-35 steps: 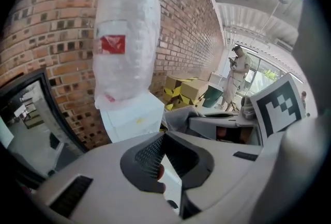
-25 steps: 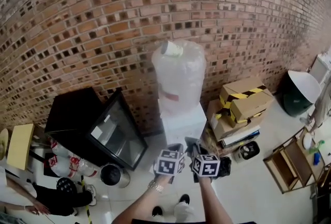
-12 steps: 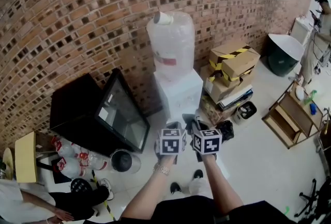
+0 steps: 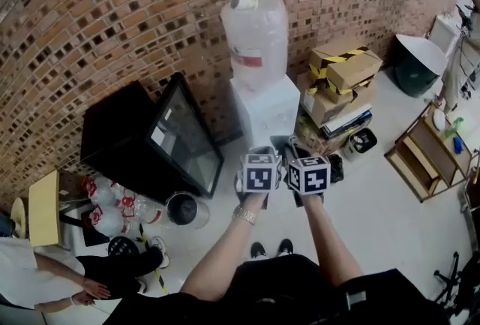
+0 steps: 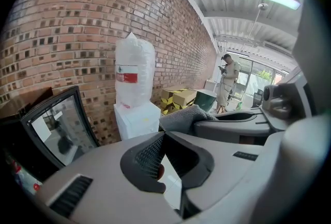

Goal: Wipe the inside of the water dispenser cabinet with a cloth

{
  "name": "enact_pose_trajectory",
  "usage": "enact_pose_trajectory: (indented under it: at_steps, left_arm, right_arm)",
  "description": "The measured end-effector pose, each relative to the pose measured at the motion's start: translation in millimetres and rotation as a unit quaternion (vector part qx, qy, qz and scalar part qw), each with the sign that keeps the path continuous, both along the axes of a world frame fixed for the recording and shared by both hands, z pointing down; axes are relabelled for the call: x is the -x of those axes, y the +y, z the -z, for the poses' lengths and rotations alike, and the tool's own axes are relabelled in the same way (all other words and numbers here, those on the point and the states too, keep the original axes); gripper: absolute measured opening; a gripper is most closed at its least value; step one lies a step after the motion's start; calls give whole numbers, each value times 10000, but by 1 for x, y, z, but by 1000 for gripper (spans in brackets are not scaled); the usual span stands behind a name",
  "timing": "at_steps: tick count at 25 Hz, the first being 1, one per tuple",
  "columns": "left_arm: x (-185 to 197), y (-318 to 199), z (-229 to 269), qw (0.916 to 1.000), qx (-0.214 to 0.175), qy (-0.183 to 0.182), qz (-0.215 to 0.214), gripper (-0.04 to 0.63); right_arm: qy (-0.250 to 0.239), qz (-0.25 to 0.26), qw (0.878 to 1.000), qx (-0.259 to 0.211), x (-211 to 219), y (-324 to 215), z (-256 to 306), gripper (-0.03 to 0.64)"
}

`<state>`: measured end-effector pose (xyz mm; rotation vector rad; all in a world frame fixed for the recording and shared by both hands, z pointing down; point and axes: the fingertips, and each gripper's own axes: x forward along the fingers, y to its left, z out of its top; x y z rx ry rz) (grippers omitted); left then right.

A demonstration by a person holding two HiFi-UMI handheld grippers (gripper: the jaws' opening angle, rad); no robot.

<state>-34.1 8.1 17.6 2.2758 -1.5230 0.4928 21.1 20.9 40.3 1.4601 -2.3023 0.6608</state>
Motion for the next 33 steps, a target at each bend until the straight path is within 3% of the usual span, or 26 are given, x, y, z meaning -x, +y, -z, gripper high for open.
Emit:
enact_pose_trajectory:
  at_steps: [33]
  left_arm:
    - [-9, -22, 18, 9996, -244, 4, 108, 5]
  right_arm:
    - [-119, 355, 9993, -93, -5, -29, 14, 12]
